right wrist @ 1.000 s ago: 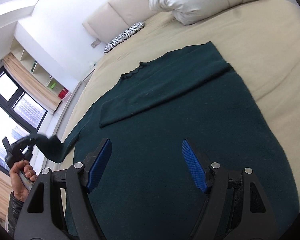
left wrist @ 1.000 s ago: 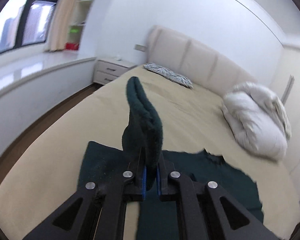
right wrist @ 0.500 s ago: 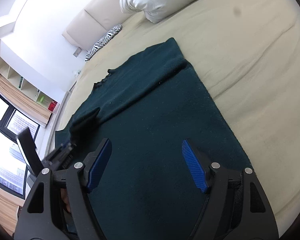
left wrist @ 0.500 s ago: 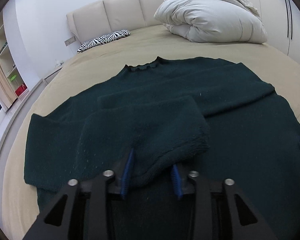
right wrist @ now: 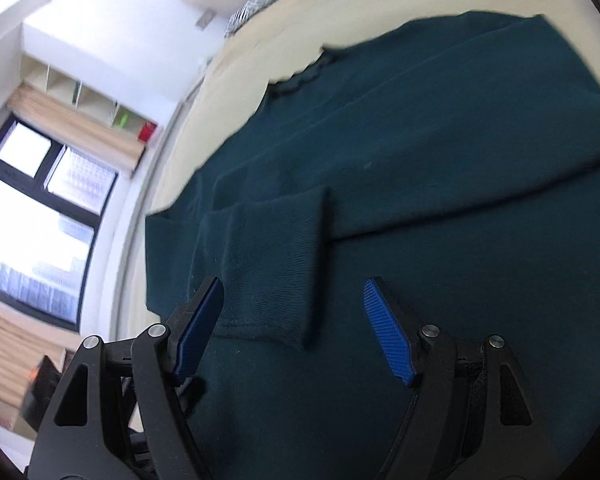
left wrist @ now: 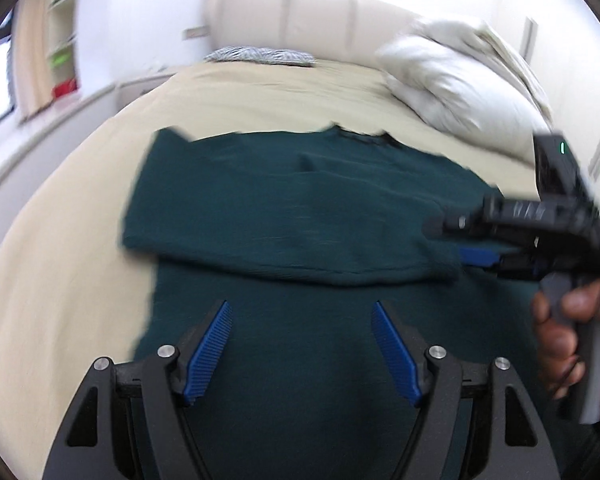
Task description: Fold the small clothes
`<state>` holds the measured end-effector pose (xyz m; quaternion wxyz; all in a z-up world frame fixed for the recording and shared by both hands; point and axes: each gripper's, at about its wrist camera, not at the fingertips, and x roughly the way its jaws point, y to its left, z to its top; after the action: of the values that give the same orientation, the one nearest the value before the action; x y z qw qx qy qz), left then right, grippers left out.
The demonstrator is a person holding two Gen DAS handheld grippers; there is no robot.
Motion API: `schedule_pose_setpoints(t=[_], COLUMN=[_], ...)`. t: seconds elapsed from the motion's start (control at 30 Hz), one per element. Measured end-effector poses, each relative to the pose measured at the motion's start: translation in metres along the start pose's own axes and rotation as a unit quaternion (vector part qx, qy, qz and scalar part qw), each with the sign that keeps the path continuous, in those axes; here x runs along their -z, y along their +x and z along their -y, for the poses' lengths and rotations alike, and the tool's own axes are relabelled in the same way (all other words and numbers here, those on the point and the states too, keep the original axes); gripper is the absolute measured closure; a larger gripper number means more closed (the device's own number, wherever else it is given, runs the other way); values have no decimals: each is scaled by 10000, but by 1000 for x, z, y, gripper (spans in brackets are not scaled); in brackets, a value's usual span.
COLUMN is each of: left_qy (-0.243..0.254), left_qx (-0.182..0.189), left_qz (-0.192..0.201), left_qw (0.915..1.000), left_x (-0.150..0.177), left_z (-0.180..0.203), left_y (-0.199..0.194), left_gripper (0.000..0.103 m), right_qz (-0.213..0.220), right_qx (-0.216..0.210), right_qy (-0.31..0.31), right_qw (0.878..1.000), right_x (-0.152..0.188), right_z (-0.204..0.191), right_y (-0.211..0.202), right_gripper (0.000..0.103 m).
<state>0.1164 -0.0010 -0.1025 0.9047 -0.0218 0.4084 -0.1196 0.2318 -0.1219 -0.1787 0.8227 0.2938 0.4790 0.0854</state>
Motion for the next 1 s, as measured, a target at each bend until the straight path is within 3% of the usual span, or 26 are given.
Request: schedule_pose_setpoints(t=[0.1,0.17,0.23,0.43,0.57,0.7,0.8,1.0], left_qy=[-441,-647,-801,-1113,-1125,-1101,-1049,-1131], left_qx=[-9,19,3,-102,-211,-343,-417,-350], left_qz=[13,92,199,431,557,530,346,-216], left_qw=[9990,9979,9966,9928,9919,9919,9930,9927], left_x=[-2,-4,-8,-27,-43,-65,-82,-118], left_z=[-30,-43,-53,-81,-95,-102,-104,-106], left_y=[-6,-11,-16,-25,-23,-7,18,76], left_gripper=[29,29,29,29,29,29,29,29], right_qz=[51,23,95,894,1278,917,695,707], right_qx=[322,580,612,757,855,1215,1336,1195], right_qy=[-343,-543,-761,-1898,-1886,-1396,-1140,-1074], right_qw=[9989,9968,9952,9748,9699,9784,9820,9845], right_x=[-5,-9,-10,-21,-50,-77,-79,-77], right_z=[-13,-21,-30,-83,-70,-11,24,34], right_y=[13,14,8,-47,-78,-59,-41,-30], right_gripper=[63,87,96,97,96,96,96,95])
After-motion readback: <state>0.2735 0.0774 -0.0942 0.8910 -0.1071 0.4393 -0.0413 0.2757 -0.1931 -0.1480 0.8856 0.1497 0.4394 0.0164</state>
